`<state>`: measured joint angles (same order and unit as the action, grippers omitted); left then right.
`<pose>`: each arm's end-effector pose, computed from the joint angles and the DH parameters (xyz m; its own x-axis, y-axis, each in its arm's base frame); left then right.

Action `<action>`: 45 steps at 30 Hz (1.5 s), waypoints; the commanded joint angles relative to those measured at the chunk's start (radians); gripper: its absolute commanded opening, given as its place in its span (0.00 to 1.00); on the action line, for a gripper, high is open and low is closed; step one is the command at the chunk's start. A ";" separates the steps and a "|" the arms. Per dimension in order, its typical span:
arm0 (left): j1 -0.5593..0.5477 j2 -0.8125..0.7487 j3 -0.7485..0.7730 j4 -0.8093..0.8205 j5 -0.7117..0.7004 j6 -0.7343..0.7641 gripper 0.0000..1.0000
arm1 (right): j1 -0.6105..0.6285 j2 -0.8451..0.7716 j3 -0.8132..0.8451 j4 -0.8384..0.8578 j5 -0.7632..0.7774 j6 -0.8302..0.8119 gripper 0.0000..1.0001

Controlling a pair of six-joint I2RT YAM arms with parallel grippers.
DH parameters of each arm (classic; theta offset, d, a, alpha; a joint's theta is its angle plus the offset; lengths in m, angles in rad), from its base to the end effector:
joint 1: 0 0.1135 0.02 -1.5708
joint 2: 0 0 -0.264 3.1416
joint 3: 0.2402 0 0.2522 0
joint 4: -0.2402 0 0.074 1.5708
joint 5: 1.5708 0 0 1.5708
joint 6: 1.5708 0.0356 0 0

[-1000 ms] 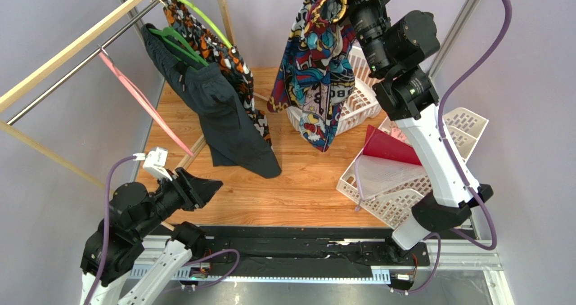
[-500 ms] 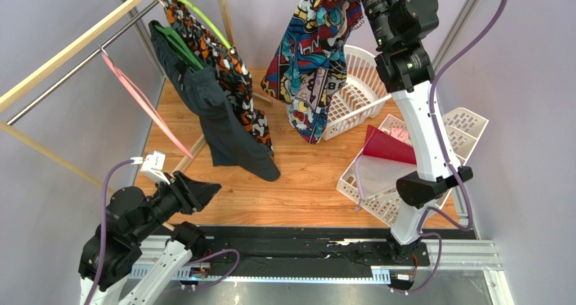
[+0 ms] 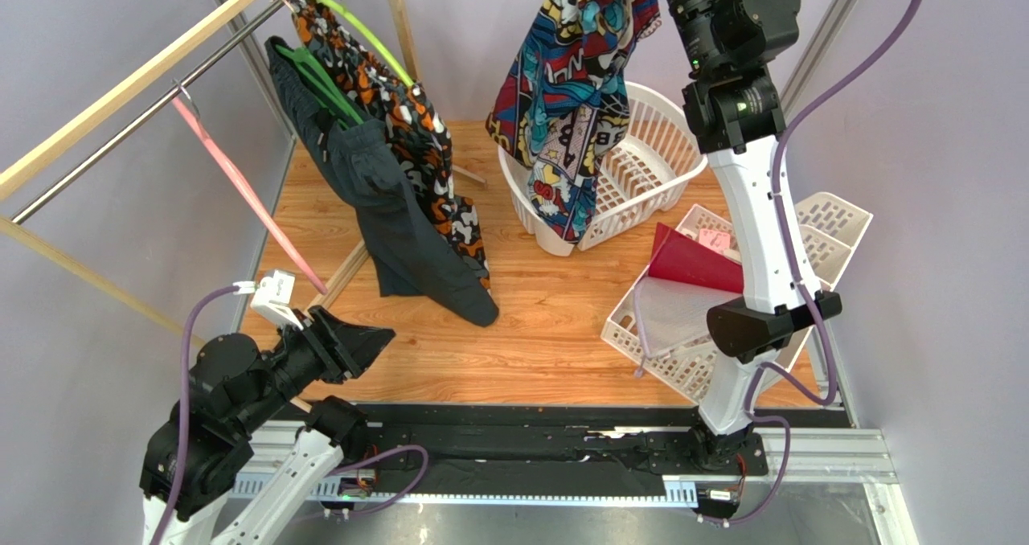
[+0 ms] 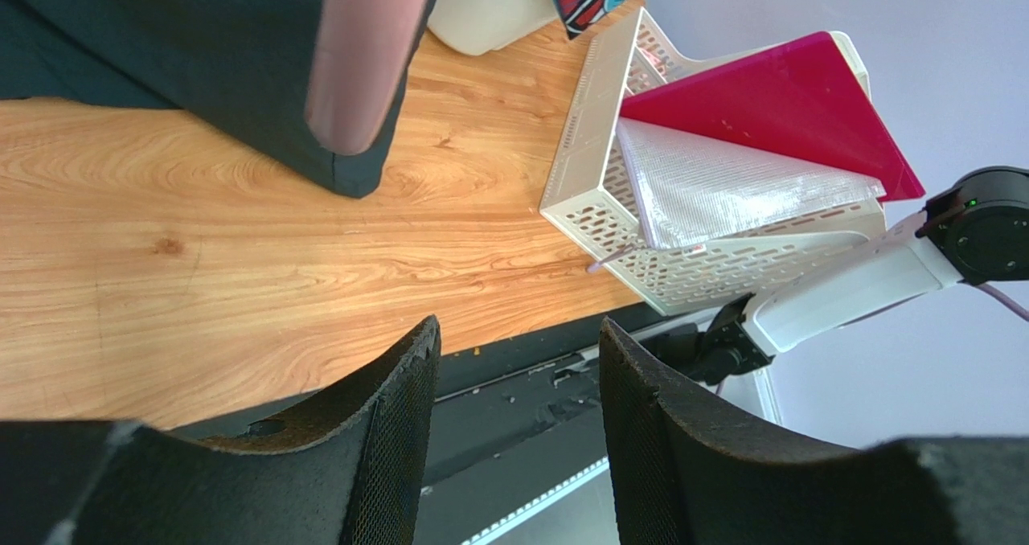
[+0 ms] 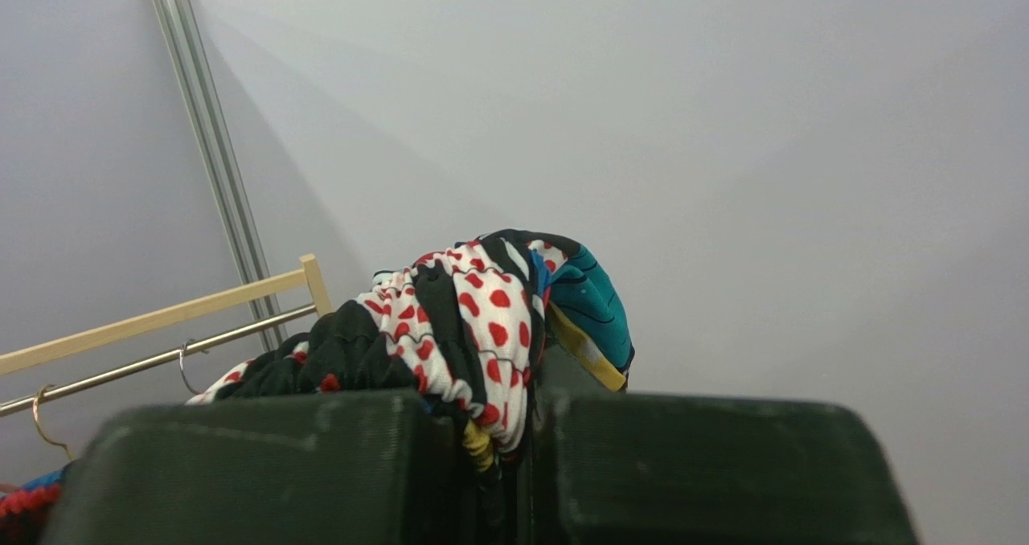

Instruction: Remove the shorts from the hanger

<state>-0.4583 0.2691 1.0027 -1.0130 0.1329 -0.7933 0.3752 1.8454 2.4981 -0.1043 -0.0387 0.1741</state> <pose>0.0090 -0.0097 0.3621 -0.5674 -0.5077 -0.6483 0.2115 0.6710 -0.7107 0.3189 0.1271 0.6212 0.4090 0.3471 -0.8440 -0.4749 0.8707 0.1280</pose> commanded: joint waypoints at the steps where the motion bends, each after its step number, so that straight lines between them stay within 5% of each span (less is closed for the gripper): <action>1: 0.000 0.005 0.027 0.008 0.008 -0.020 0.56 | -0.047 -0.020 0.016 0.095 -0.029 0.063 0.00; 20: 0.000 -0.024 0.033 -0.027 0.030 -0.049 0.56 | -0.061 -0.038 -0.222 -0.343 -0.001 0.094 0.00; 32: 0.000 0.039 0.117 -0.079 -0.026 0.032 0.57 | -0.032 -0.143 -0.654 -0.345 -0.095 0.147 0.00; 45: 0.000 0.022 0.088 -0.073 -0.016 0.029 0.57 | -0.013 -0.019 -0.702 -0.454 -0.056 0.142 0.00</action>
<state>-0.4583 0.2867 1.0927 -1.0889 0.1143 -0.7826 0.3637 1.7874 1.7592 -0.5362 -0.1207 0.3145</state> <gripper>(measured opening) 0.571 0.038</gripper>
